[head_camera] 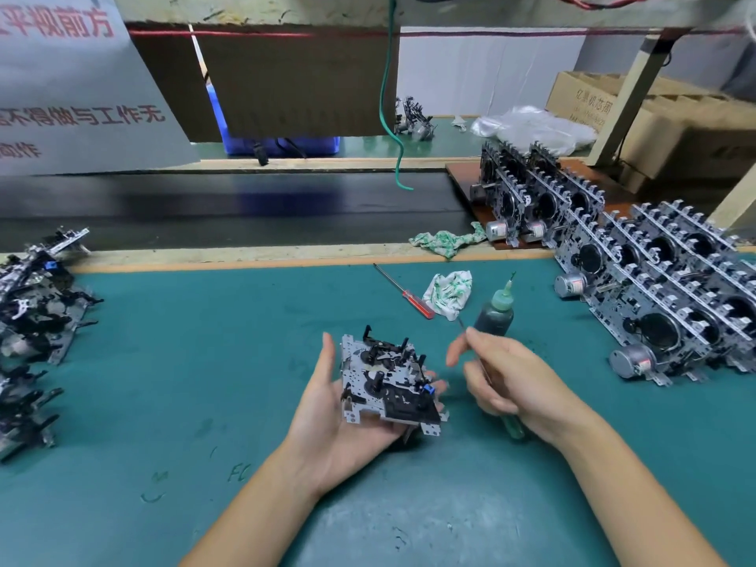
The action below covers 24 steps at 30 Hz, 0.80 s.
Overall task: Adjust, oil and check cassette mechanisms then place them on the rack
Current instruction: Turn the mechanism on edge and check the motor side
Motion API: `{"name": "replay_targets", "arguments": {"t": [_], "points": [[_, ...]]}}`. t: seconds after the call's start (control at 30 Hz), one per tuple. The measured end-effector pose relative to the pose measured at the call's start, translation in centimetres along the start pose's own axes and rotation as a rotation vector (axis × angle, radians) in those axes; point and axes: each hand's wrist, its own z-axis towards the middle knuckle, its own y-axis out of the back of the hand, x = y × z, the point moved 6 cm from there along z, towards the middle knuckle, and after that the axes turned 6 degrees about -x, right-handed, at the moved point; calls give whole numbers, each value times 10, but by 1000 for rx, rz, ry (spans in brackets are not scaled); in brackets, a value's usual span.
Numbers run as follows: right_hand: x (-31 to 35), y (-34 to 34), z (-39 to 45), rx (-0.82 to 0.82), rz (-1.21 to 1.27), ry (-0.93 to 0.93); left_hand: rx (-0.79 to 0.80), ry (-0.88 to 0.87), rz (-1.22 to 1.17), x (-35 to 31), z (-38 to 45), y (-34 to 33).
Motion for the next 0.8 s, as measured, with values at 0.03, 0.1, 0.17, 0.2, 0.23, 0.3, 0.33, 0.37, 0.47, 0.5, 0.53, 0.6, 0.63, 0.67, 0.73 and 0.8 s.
{"name": "replay_targets", "arguments": {"t": [0.03,0.1,0.17,0.2,0.23,0.3,0.33,0.37,0.47,0.5,0.53,0.6,0.63,0.67,0.73,0.8], "points": [[0,3,1,-30,16,21,3,0,-27,0,-2,-1],[-2,6,2,-64,9,35,23,6,-52,-1,-3,-4],[-4,7,2,-106,-68,43,39,4,-69,-2,-3,-6],[-3,7,1,-144,-142,56,41,1,-69,-2,-3,-5],[-3,8,1,-197,-269,81,45,1,-57,-3,-2,-4],[-1,10,-2,-297,-786,137,72,20,14,-2,-2,-1],[3,7,-5,-318,-1102,182,101,39,70,-1,-2,0],[9,2,-9,-351,-1318,274,137,62,130,0,-3,0],[16,-12,-20,-282,-1420,528,209,148,321,2,-10,0],[14,-15,-24,-219,-1424,583,202,171,410,3,-12,1],[12,-17,-28,-161,-1424,621,180,188,495,2,-14,2],[10,-19,-37,-85,-1412,671,107,232,606,1,-15,4],[9,-17,-41,-75,-1423,680,42,244,640,-2,-14,7],[10,-14,-45,-81,-1435,685,-30,244,663,-5,-11,11],[11,-8,-52,-125,-1436,673,-106,230,656,-13,-7,14],[14,-1,-59,-212,-1402,653,-93,176,585,-24,-7,10]]}}
